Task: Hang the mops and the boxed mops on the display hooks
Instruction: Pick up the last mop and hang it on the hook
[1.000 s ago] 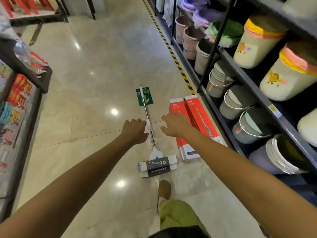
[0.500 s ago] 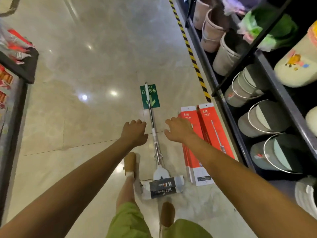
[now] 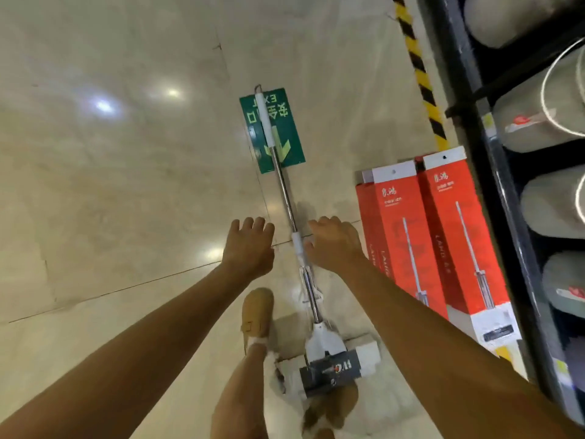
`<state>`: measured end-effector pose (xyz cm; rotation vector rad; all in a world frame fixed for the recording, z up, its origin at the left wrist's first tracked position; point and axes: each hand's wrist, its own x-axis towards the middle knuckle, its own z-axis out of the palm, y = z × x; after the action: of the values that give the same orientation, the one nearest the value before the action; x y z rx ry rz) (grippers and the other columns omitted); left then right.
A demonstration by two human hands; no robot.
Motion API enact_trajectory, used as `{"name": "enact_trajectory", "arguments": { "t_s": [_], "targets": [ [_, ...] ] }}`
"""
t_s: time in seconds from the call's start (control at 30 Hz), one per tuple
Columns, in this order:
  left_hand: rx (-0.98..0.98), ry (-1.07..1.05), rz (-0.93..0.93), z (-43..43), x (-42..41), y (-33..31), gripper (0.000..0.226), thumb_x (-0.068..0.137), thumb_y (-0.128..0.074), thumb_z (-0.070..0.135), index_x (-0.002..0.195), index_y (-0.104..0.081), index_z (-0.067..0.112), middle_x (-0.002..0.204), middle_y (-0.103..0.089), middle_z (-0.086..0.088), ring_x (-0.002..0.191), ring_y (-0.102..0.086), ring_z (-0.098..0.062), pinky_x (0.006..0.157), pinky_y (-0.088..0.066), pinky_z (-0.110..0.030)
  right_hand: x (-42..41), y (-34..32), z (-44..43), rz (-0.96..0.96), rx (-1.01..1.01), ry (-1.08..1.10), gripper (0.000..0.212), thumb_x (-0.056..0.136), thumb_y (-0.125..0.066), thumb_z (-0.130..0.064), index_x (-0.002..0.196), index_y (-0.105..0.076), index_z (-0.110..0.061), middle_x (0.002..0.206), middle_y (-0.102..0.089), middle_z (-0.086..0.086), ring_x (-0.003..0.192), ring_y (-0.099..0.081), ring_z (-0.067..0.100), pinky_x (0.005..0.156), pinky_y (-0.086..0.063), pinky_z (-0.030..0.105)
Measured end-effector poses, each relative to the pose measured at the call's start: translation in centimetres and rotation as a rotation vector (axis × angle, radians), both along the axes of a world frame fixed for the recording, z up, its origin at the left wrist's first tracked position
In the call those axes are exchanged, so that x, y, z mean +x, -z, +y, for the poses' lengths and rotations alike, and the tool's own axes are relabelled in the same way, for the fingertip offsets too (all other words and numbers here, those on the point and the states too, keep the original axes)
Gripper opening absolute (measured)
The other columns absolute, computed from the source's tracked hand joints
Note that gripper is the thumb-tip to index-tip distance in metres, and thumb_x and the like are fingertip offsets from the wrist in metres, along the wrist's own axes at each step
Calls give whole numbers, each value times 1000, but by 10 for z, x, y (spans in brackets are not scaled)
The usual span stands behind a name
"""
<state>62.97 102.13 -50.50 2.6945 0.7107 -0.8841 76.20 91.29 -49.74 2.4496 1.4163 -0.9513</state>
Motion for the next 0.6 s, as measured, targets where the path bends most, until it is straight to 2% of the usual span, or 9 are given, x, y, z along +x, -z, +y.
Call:
{"name": "enact_trajectory", "arguments": {
  "t_s": [0.1, 0.27, 0.4, 0.5, 0.6],
  "targets": [
    [-32, 3, 16, 6, 0, 78, 52, 94, -49, 35, 139, -41, 12, 144, -43, -10, 132, -40, -29, 109, -28, -42, 2, 76, 3, 53, -12, 66, 40, 95, -46, -30, 131, -51, -13, 126, -56, 7, 113, -51, 27, 91, -39, 36],
    [-58, 25, 69, 9, -5, 226, 51, 94, -47, 37, 138, -42, 13, 140, -46, -8, 128, -44, -29, 107, -30, -42, -1, 227, -6, 83, -55, 116, 41, 95, -47, -35, 128, -52, -11, 116, -60, 10, 107, -55, 29, 85, -42, 36],
    [-64, 12, 68, 7, -2, 306, 55, 94, -48, 39, 141, -39, 12, 143, -43, -9, 130, -42, -30, 107, -30, -43, -1, 319, -10, 82, -59, 175, 42, 94, -47, -33, 128, -49, -10, 115, -60, 12, 106, -56, 30, 81, -43, 35],
    [-73, -1, 44, 5, -2, 346, 56, 94, -49, 40, 141, -37, 12, 144, -42, -10, 129, -44, -30, 106, -32, -43, -5, 369, 0, 145, 41, 366, 39, 92, -50, -29, 127, -49, -11, 109, -62, 9, 101, -58, 31, 78, -44, 36],
    [-108, -92, -3, 5, -7, 367, 56, 94, -48, 39, 141, -35, 12, 142, -45, -11, 126, -47, -30, 104, -35, -41, -15, 404, 13, 275, 129, 639, 32, 94, -50, -31, 118, -51, -11, 88, -58, 1, 83, -57, 25, 69, -40, 29]
  ]
}}
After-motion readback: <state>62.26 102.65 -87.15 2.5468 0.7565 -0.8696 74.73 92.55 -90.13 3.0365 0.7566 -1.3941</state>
